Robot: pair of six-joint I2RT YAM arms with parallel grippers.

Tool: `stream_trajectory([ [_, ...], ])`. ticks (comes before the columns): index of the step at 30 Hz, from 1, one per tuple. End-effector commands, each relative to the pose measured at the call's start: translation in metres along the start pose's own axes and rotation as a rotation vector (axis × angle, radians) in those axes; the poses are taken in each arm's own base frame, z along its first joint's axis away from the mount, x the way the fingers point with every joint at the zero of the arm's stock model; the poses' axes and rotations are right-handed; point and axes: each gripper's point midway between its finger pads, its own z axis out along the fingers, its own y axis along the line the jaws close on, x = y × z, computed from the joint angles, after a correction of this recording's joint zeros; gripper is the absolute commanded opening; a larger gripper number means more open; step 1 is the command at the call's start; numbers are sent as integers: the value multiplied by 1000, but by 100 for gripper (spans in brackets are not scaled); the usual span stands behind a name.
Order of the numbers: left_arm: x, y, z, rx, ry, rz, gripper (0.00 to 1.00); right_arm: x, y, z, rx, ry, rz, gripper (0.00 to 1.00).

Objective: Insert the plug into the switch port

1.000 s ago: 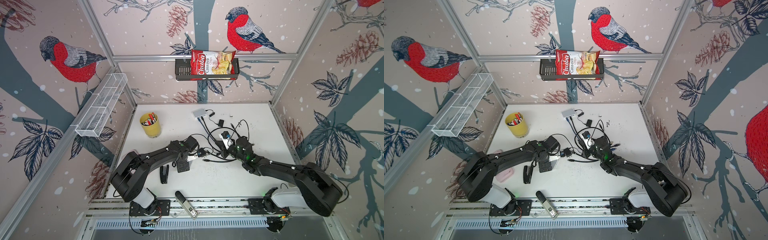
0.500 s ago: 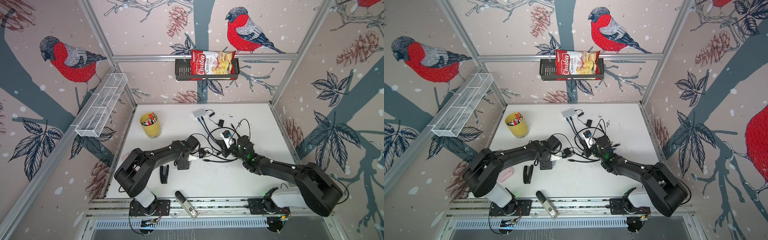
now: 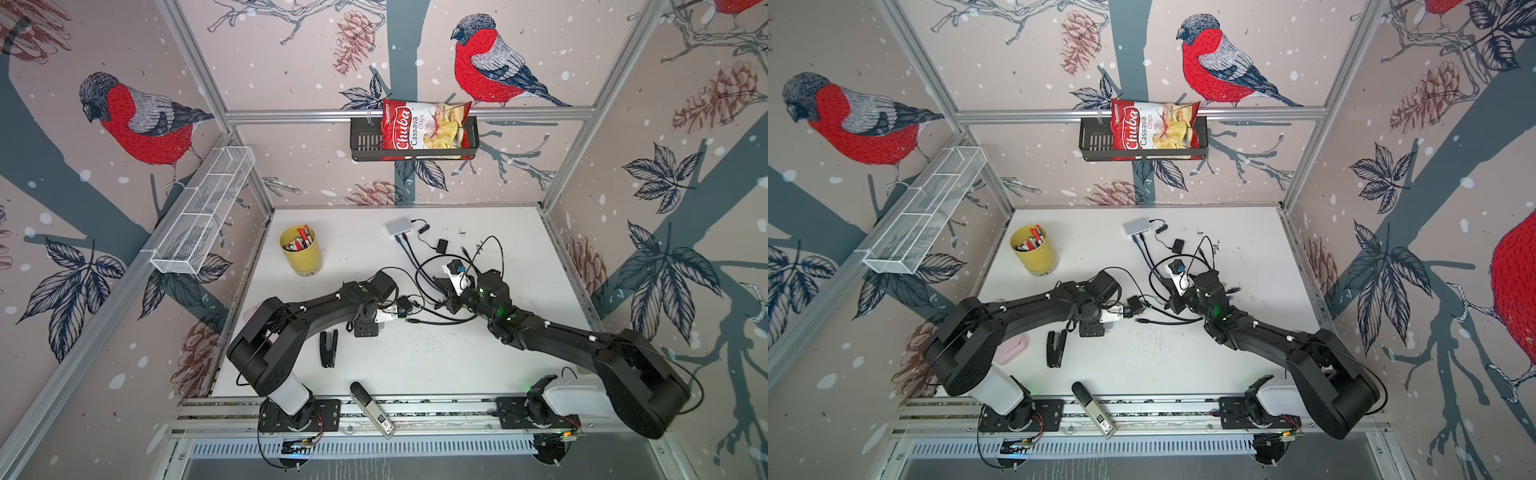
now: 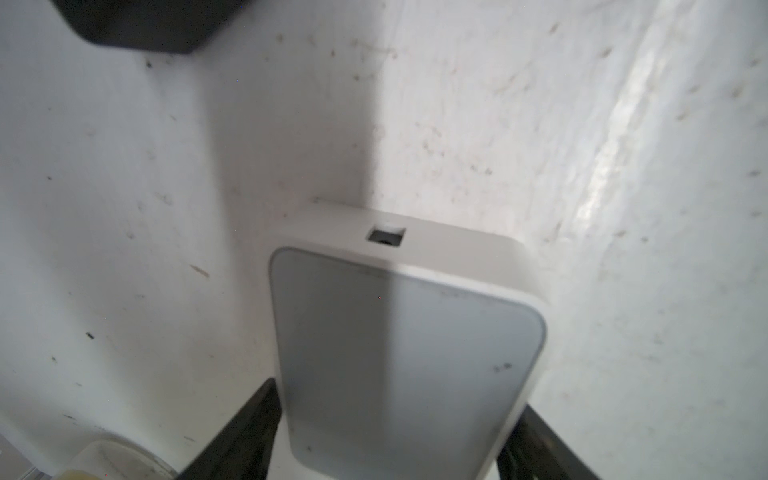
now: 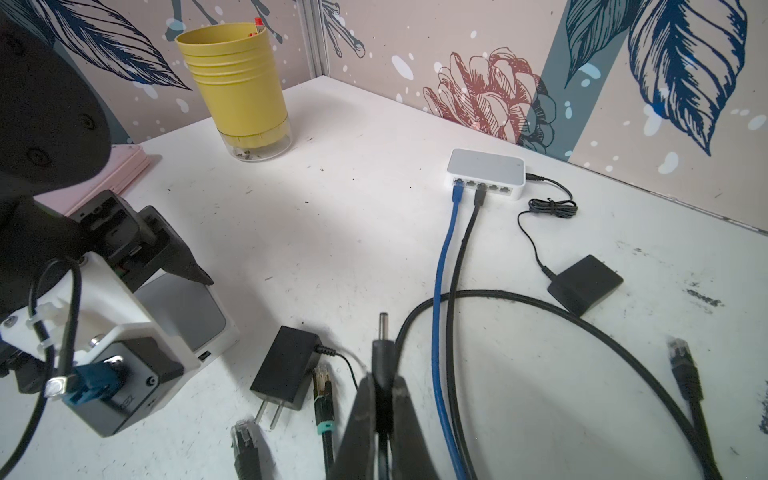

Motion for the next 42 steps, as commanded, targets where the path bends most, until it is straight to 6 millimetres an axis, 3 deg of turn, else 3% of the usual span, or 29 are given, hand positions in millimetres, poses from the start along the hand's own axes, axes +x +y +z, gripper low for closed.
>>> stream_trajectory([
  [1,-15,-13,9,83,-84,-19,72,-6,1,-1,-6,-22,-6,7],
  [8,-25,-3,0,48,-161,-45,61,-5,2,0,-18,-19,-13,7],
  [13,-31,17,-13,-88,-234,-40,61,-4,7,-1,-57,-9,-15,7],
  [20,-37,46,-42,-318,-338,-13,61,8,32,-2,-220,82,9,7],
  [24,-39,51,-49,-373,-375,-4,61,16,36,-4,-240,124,19,7],
  [30,-41,41,-43,-325,-386,-3,62,16,36,-4,-240,125,22,7],
  [42,-44,7,-20,-25,-324,-15,63,12,34,1,-233,100,22,7],
])
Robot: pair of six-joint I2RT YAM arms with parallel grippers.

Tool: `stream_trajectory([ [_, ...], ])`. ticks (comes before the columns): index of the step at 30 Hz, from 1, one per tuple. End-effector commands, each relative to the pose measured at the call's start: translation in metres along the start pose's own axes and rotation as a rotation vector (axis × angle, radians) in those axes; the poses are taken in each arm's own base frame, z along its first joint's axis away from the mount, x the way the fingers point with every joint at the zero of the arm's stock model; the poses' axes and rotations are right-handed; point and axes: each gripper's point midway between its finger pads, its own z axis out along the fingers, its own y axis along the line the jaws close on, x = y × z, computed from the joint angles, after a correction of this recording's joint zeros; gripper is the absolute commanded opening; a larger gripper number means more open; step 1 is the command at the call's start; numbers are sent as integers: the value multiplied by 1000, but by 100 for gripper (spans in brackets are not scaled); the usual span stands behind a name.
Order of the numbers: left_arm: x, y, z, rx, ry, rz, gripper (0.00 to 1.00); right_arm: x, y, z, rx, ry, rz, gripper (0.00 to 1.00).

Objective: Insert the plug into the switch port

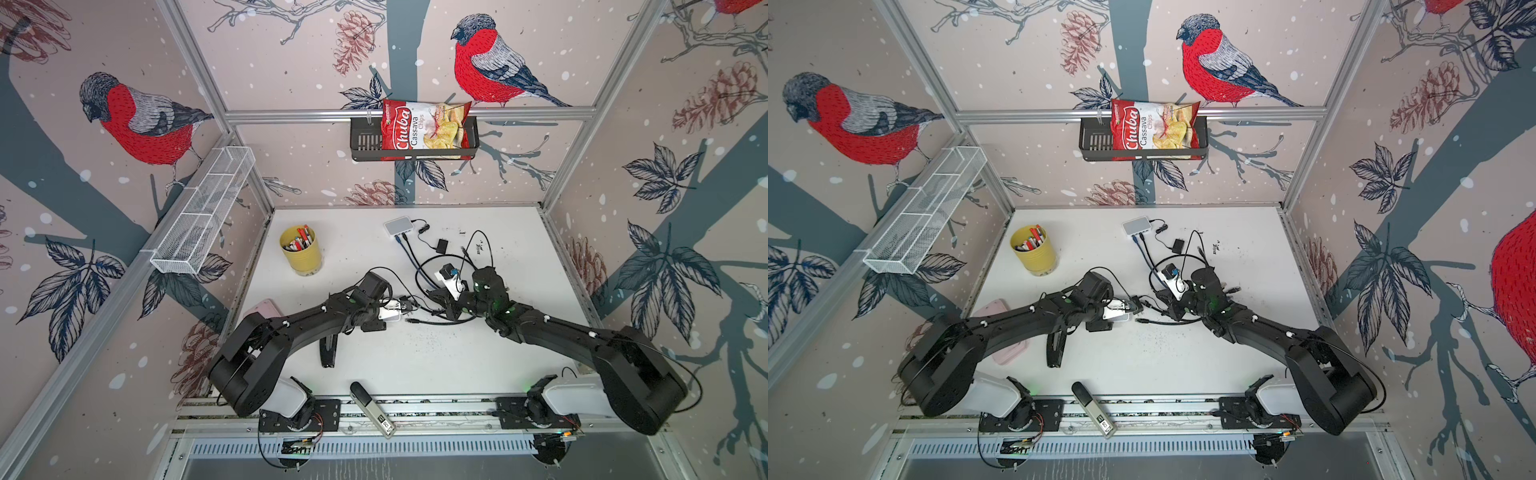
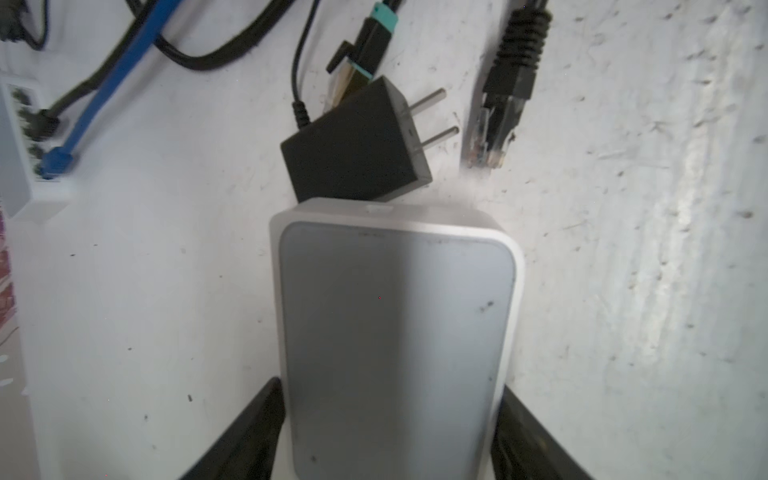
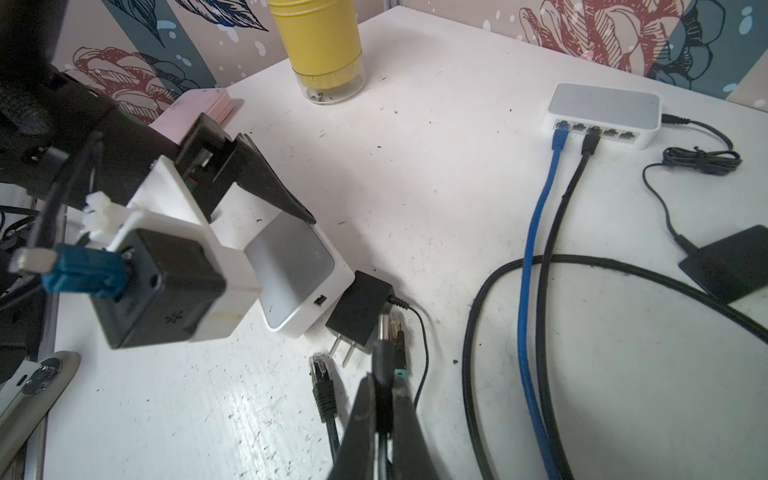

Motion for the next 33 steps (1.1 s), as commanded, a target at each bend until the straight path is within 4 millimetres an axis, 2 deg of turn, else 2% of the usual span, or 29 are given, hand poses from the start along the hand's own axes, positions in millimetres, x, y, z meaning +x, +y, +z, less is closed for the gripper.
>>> stream_trajectory([
  [1,3,-19,2,134,19,-29,63,-9,1,0,-5,-39,-15,7],
  [8,11,-35,12,267,89,-42,68,-8,-3,-2,23,-55,-11,7],
  [17,13,-38,21,332,137,-37,76,-7,-11,-8,61,-73,-3,7],
  [23,16,-43,24,360,153,-41,75,-7,-14,-11,71,-79,0,7],
  [28,16,-32,24,274,136,-33,65,-7,-15,-12,77,-81,5,7],
  [33,8,-7,11,113,72,3,62,-7,-14,-13,68,-75,8,7],
])
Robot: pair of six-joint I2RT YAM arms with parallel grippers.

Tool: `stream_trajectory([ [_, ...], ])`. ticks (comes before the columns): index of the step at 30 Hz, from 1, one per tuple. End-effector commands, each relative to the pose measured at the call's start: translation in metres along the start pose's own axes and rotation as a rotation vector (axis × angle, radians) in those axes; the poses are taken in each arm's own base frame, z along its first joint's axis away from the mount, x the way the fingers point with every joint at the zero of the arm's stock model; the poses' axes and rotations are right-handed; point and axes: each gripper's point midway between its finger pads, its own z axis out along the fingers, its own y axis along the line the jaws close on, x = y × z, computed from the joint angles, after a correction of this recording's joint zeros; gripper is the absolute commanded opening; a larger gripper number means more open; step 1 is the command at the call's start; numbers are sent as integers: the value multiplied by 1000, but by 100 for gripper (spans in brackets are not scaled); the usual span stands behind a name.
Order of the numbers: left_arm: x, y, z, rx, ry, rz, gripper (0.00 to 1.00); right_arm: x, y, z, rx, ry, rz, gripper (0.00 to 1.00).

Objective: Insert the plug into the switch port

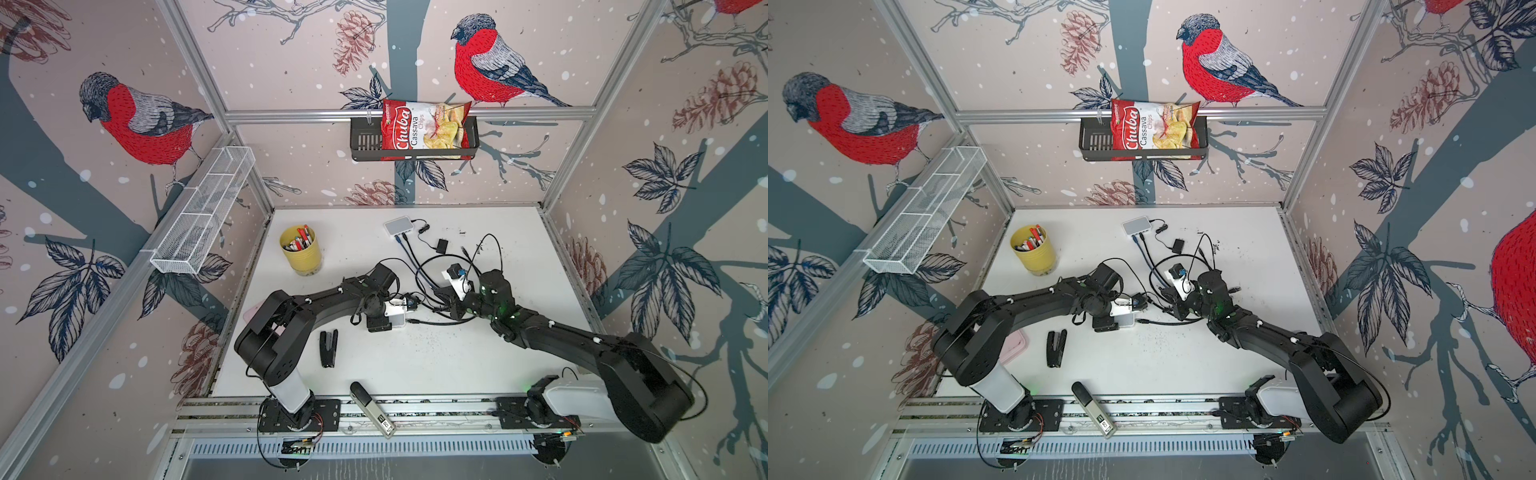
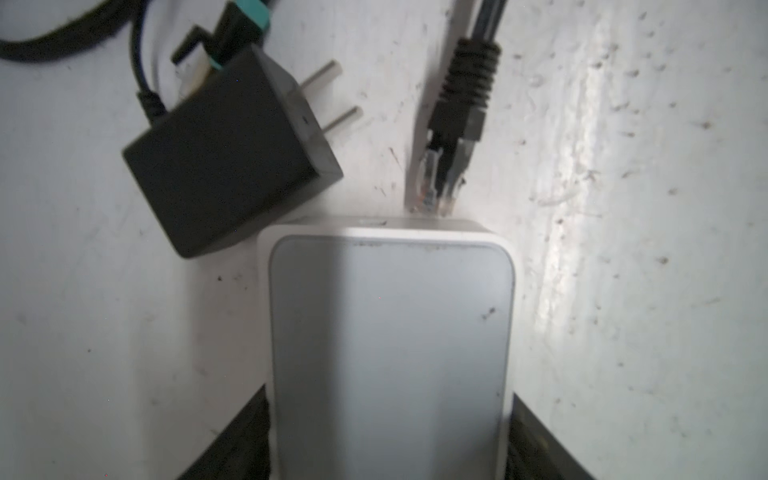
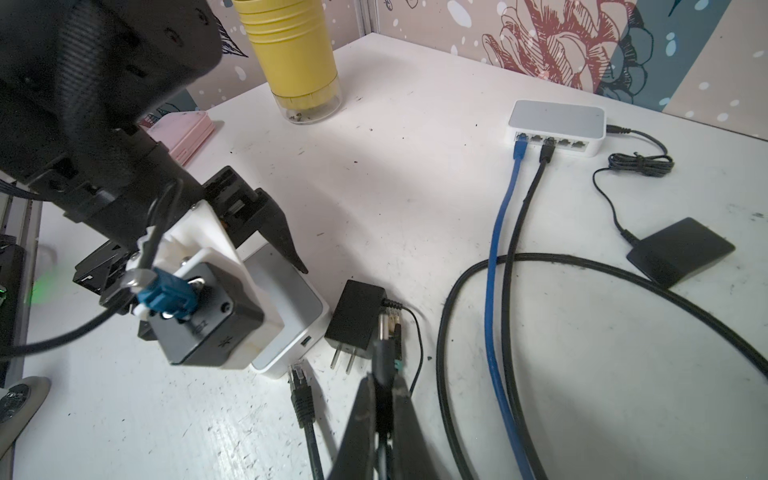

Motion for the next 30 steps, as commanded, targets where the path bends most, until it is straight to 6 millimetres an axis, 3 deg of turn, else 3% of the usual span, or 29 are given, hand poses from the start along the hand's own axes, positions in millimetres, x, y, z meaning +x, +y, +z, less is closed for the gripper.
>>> stream_trajectory([
  [1,6,14,-12,-109,15,29,62,-7,0,-1,-2,-18,-6,7],
  [6,-8,30,-43,-244,-74,61,62,-3,10,1,-56,19,-27,7],
  [11,-15,37,-64,-321,-128,79,63,0,33,3,-173,69,-101,7],
  [20,-25,43,-78,-442,-175,179,63,2,53,16,-285,165,-157,6],
  [30,-39,35,-90,-484,-267,244,63,4,69,24,-396,202,-161,6],
])
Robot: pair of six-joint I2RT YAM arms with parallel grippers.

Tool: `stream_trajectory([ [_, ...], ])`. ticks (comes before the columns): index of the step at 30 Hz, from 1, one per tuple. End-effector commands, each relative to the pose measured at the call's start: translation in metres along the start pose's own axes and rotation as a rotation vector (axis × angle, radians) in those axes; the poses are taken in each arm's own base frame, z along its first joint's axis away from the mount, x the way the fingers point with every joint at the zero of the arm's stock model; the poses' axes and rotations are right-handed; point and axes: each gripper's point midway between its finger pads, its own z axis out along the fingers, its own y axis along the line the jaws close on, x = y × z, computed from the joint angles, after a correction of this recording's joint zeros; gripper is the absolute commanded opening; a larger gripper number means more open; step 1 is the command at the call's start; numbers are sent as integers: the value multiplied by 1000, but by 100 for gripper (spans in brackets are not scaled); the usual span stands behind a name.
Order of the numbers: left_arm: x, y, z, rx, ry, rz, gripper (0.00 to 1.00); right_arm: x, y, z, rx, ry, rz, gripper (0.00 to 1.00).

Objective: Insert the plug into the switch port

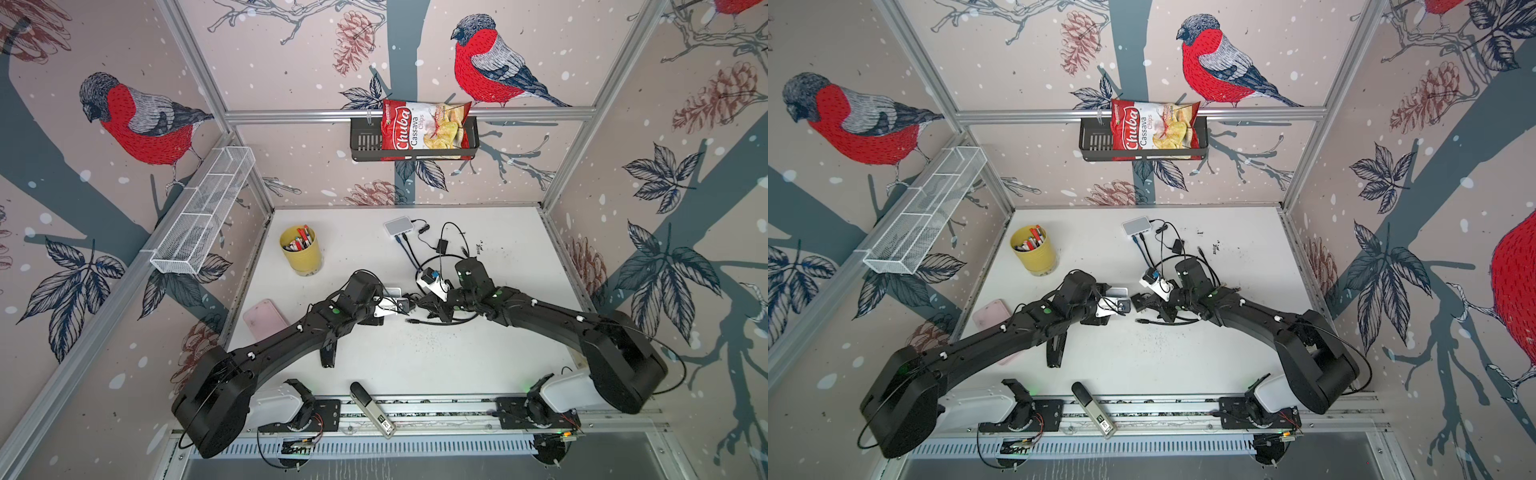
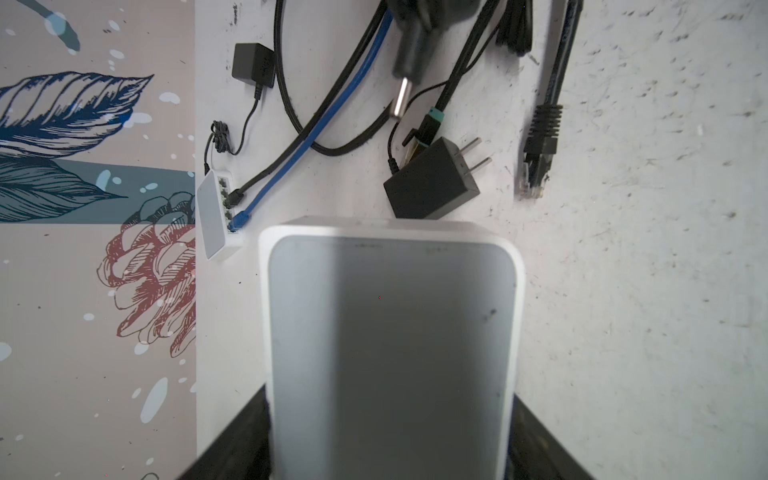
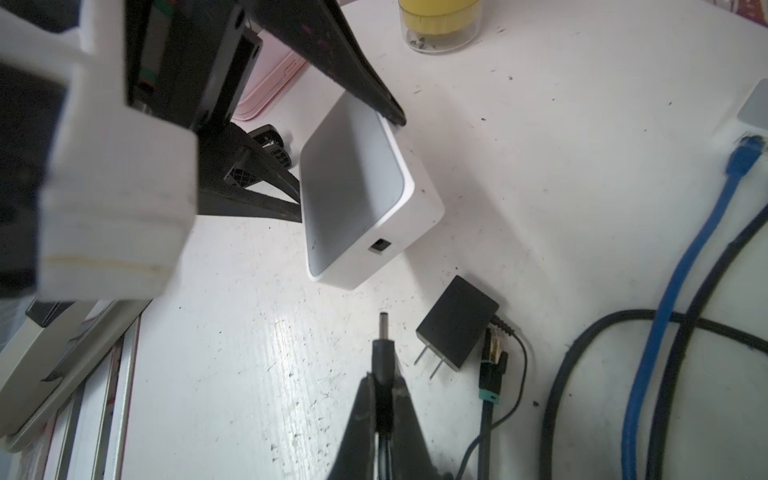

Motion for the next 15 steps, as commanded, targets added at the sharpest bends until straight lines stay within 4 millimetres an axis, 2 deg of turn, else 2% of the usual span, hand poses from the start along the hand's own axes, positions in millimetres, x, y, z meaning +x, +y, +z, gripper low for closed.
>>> stream_trajectory([
  [1,-15,8,-2,-42,-73,22,63,-3,12,2,-67,-11,-26,6],
  [15,-19,-3,-2,-10,-75,40,63,-11,13,7,-96,-40,-61,6],
])
